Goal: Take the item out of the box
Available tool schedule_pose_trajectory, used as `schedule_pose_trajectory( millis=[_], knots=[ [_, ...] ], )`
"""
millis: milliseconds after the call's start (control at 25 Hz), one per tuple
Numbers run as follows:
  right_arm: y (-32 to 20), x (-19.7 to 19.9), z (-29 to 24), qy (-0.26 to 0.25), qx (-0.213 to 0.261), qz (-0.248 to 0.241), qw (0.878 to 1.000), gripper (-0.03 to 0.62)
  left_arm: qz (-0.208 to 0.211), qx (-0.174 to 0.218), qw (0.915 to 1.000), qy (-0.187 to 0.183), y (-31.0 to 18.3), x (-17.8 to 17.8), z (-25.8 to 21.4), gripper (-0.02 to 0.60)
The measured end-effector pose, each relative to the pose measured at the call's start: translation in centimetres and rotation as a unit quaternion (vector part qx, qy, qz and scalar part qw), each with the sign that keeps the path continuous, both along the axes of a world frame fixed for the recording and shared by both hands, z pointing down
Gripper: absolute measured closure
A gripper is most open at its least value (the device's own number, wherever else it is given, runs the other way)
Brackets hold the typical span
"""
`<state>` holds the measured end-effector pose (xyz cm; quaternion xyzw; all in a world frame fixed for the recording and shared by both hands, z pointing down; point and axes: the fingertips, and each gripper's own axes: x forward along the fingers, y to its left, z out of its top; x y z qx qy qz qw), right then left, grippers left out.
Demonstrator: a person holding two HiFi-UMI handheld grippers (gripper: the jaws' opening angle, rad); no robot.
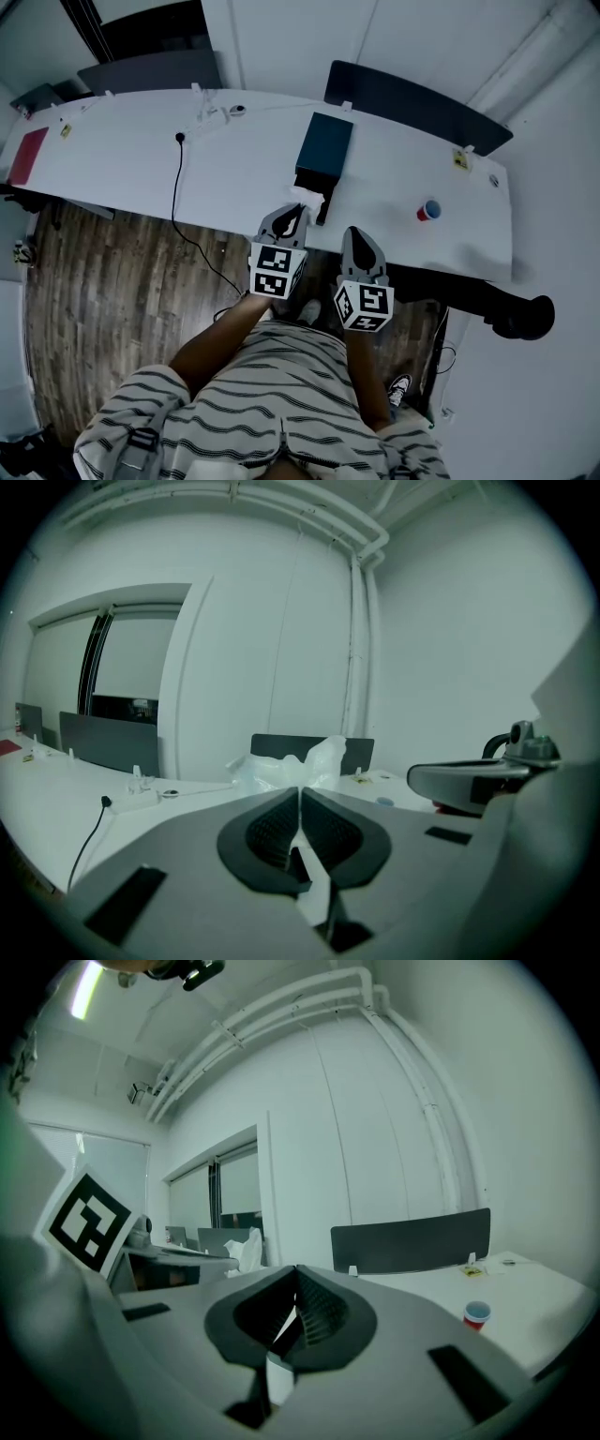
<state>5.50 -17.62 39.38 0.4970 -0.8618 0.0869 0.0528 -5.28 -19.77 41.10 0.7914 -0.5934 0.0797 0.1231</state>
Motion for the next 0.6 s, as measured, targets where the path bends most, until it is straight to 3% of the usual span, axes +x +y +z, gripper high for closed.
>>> schedule_pose_trajectory(
  millis=[600],
  knots=[
    [0.2,0.2,-1.6,-0.017,0.015,-0.004,1.000,0.577,0.015,0.055,0.9975,-0.042,2.0,0.8,-1.9,0.552]
  ],
)
